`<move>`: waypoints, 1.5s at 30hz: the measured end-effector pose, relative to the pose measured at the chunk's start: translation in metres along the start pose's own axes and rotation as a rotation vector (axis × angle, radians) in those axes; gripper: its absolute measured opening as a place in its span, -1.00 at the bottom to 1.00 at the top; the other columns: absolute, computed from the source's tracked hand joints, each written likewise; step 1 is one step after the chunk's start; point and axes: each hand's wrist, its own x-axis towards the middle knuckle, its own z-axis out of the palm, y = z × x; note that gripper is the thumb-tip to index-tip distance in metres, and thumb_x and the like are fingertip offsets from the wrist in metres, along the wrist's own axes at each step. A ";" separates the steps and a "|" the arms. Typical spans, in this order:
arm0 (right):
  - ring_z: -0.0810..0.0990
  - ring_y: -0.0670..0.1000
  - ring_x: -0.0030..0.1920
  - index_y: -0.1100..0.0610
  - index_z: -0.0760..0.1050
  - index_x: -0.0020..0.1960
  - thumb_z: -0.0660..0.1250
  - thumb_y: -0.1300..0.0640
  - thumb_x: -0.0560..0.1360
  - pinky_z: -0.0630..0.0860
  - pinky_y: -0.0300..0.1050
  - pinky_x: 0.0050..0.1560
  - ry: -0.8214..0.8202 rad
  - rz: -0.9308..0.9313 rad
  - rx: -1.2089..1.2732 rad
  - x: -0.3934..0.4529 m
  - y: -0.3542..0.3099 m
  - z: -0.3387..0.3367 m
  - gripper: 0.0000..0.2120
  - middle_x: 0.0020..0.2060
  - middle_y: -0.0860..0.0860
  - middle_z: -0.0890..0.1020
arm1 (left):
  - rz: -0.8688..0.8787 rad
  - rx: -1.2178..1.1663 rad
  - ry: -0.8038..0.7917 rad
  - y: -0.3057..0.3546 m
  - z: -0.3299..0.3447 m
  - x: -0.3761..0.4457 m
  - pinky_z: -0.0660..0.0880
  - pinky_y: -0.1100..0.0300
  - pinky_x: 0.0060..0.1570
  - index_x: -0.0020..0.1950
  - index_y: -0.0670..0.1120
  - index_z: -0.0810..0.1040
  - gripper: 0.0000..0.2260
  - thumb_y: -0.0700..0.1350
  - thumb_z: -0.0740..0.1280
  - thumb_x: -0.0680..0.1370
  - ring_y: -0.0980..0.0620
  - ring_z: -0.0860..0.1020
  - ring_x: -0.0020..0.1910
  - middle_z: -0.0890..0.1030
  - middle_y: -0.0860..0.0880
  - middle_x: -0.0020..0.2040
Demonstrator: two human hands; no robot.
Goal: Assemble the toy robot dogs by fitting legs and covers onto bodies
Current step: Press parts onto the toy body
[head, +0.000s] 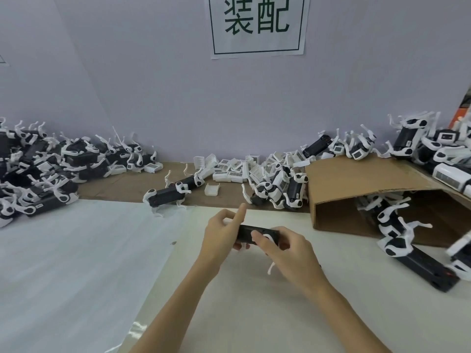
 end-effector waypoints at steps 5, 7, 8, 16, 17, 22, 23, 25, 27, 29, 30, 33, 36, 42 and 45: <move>0.67 0.03 -0.03 -0.18 0.53 0.30 0.09 -0.40 0.58 0.59 0.02 -0.03 -0.078 -0.080 0.232 -0.005 -0.003 0.020 -0.53 -0.07 -0.05 0.69 | -0.025 -0.329 0.236 -0.005 -0.007 0.010 0.53 0.15 -0.47 -0.05 -0.20 0.50 -0.62 0.12 0.34 0.70 -0.10 0.58 -0.48 0.62 -0.08 -0.40; 0.66 0.02 0.00 -0.16 0.48 0.37 0.05 -0.32 0.65 0.62 0.00 -0.04 -0.060 -0.063 0.285 -0.002 -0.003 0.029 -0.56 -0.07 -0.03 0.68 | -0.082 -0.496 0.328 -0.007 -0.020 0.016 0.57 0.09 -0.41 -0.08 -0.18 0.45 -0.64 0.09 0.31 0.72 -0.15 0.59 -0.45 0.62 -0.18 -0.27; 0.66 -0.01 0.00 -0.17 0.48 0.36 0.06 -0.28 0.67 0.64 -0.05 -0.05 -0.055 -0.055 0.259 0.002 -0.002 0.034 -0.61 -0.07 -0.06 0.68 | -0.102 -0.569 0.384 -0.009 -0.027 0.020 0.58 0.10 -0.41 -0.08 -0.17 0.44 -0.66 0.07 0.29 0.73 -0.18 0.59 -0.43 0.62 -0.23 -0.20; 0.63 0.01 0.11 0.05 0.60 0.26 0.17 0.35 0.66 0.57 -0.16 0.10 -0.165 -0.056 -0.131 0.102 -0.009 0.083 -0.65 0.13 -0.07 0.66 | -0.060 -0.694 0.662 -0.031 -0.046 0.040 0.47 0.02 -0.23 -0.13 -0.14 0.43 -0.77 -0.06 0.24 0.67 -0.23 0.66 -0.39 0.64 -0.22 -0.18; 0.60 0.04 0.18 0.13 0.58 0.32 0.18 0.39 0.65 0.52 -0.19 0.16 -0.182 -0.099 -0.208 0.119 -0.012 0.089 -0.64 0.18 -0.01 0.64 | -0.056 -0.680 0.681 -0.033 -0.045 0.042 0.48 -0.01 -0.21 -0.14 -0.13 0.44 -0.77 -0.06 0.24 0.67 -0.28 0.68 -0.31 0.63 -0.19 -0.18; 0.34 0.04 0.53 0.05 0.29 0.60 0.32 0.23 0.64 0.31 -0.02 0.51 -0.303 -0.309 -0.723 0.188 -0.021 0.113 -0.44 0.56 -0.03 0.35 | -0.042 -0.662 0.747 -0.038 -0.040 0.047 0.59 -0.15 -0.02 -0.17 -0.10 0.51 -0.78 -0.06 0.26 0.63 -0.25 0.65 -0.09 0.59 -0.03 -0.22; 0.34 0.04 0.54 -0.01 0.30 0.60 0.22 0.07 0.71 0.26 -0.01 0.50 -0.297 -0.278 -0.719 0.197 -0.022 0.117 -0.54 0.58 -0.06 0.34 | -0.043 -0.657 0.745 -0.038 -0.039 0.048 0.57 -0.10 -0.06 -0.19 -0.10 0.51 -0.78 -0.06 0.25 0.62 -0.19 0.62 -0.13 0.57 0.01 -0.25; 0.40 0.14 0.49 0.05 0.40 0.54 0.09 -0.01 0.75 0.29 0.04 0.45 -0.269 -0.257 -0.720 0.216 -0.017 0.129 -0.59 0.53 0.03 0.43 | -0.044 -0.622 0.754 -0.038 -0.039 0.049 0.52 -0.02 -0.10 -0.20 -0.10 0.51 -0.77 -0.10 0.25 0.64 -0.09 0.56 -0.20 0.55 0.08 -0.32; 0.48 0.23 0.36 0.22 0.47 0.43 0.11 0.14 0.72 0.39 0.09 0.35 -0.226 -0.219 -0.733 0.225 -0.012 0.135 -0.65 0.40 0.21 0.52 | -0.037 -0.591 0.757 -0.037 -0.037 0.050 0.49 0.02 -0.13 -0.19 -0.12 0.51 -0.77 -0.14 0.24 0.66 -0.04 0.55 -0.23 0.53 0.14 -0.38; 0.50 0.22 0.28 0.24 0.47 0.37 0.14 0.20 0.69 0.41 0.07 0.20 -0.176 -0.172 -0.691 0.226 -0.011 0.138 -0.70 0.31 0.20 0.54 | -0.037 -0.566 0.749 -0.034 -0.035 0.048 0.49 0.06 -0.16 -0.16 -0.14 0.52 -0.78 -0.15 0.24 0.67 0.02 0.55 -0.26 0.54 0.16 -0.40; 0.51 0.21 0.23 0.23 0.45 0.34 0.16 0.21 0.68 0.39 0.05 0.10 -0.162 -0.141 -0.631 0.225 -0.012 0.138 -0.73 0.28 0.18 0.53 | -0.036 -0.562 0.747 -0.033 -0.035 0.047 0.50 0.09 -0.18 -0.16 -0.15 0.52 -0.78 -0.15 0.24 0.68 0.04 0.56 -0.28 0.55 0.14 -0.39; 0.52 0.14 0.08 0.17 0.42 0.11 0.27 0.25 0.57 0.40 0.02 0.04 -0.144 -0.184 -0.562 0.209 -0.010 0.130 -0.87 0.22 0.14 0.53 | -0.041 -0.565 0.748 -0.029 -0.036 0.044 0.52 0.16 -0.25 -0.14 -0.18 0.51 -0.78 -0.16 0.24 0.68 0.02 0.57 -0.27 0.56 0.06 -0.32; 0.48 0.01 0.26 0.06 0.48 -0.10 0.31 0.08 0.56 0.42 0.05 0.34 -0.229 -0.245 -0.439 0.176 -0.004 0.106 -0.92 0.29 0.02 0.47 | -0.028 -0.556 0.733 -0.027 -0.035 0.041 0.55 0.04 -0.19 -0.15 -0.19 0.51 -0.78 -0.17 0.24 0.68 -0.07 0.55 -0.23 0.55 0.01 -0.29; 0.69 -0.19 -0.01 -0.08 0.48 0.15 0.50 0.01 0.54 0.58 -0.27 0.05 -0.118 -0.096 -0.090 0.105 0.005 0.042 -0.74 -0.07 -0.13 0.71 | -0.003 -0.527 0.626 -0.021 -0.028 0.033 0.63 -0.19 -0.04 -0.13 -0.28 0.49 -0.79 -0.22 0.24 0.68 -0.16 0.57 -0.19 0.54 -0.11 -0.24; 0.71 -0.21 -0.04 -0.18 0.50 0.25 0.56 0.01 0.48 0.54 -0.43 -0.10 0.028 0.033 0.210 0.061 0.007 0.014 -0.59 -0.08 -0.15 0.75 | 0.034 -0.542 0.559 -0.014 -0.017 0.026 0.57 0.16 -0.36 -0.16 -0.25 0.50 -0.79 -0.26 0.22 0.66 0.00 0.56 -0.33 0.51 -0.09 -0.26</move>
